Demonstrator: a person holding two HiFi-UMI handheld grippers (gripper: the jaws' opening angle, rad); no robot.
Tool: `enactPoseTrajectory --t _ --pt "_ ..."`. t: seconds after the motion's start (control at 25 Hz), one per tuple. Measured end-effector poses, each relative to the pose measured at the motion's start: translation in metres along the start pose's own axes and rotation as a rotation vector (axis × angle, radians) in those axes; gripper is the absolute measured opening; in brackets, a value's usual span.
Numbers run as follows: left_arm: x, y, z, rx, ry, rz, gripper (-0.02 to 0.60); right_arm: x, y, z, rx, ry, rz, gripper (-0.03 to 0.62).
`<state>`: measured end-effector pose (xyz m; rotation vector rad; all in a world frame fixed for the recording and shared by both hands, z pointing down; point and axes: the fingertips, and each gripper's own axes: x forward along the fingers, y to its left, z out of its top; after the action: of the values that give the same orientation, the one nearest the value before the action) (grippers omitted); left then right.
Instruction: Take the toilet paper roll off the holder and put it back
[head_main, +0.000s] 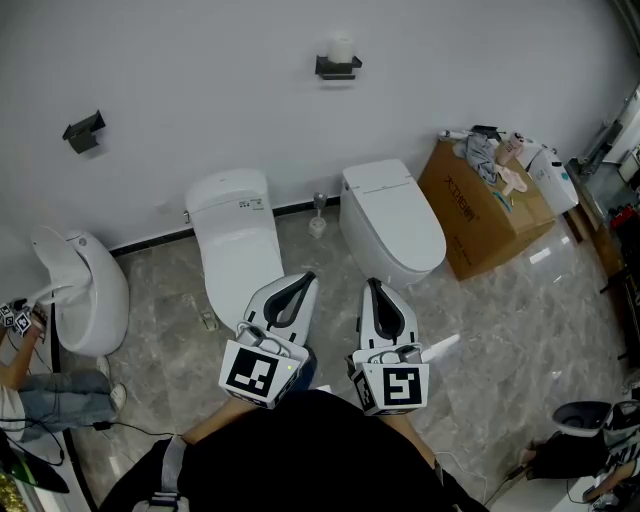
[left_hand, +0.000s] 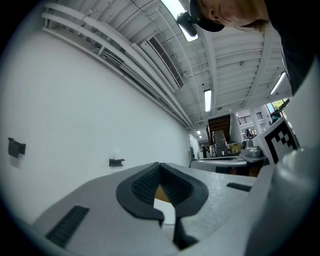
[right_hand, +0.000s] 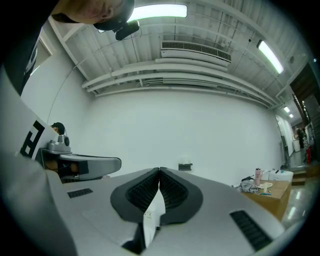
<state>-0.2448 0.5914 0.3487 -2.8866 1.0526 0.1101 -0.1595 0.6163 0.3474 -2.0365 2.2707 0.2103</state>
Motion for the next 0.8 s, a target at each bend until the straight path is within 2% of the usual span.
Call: enactPoseTrajectory --t 0.08,0.36,0.8 --pt "0.008 0.005 -0.005 -0.016 0.015 -0.001 0.006 0.009 -0.004 -0.003 0.001 0.002 -0.003 0.023" --pt "0.057 0.034 -0.011 -0.008 -0.028 -0.025 0.006 0.056 -0.026 -0.015 -0.004 0.008 -0.007 0.023" --pt "0.159 0.109 -0.011 -0.01 -0.004 -0.03 0.006 0.171 -0.072 -0.025 0.021 0.035 -0.031 0.023"
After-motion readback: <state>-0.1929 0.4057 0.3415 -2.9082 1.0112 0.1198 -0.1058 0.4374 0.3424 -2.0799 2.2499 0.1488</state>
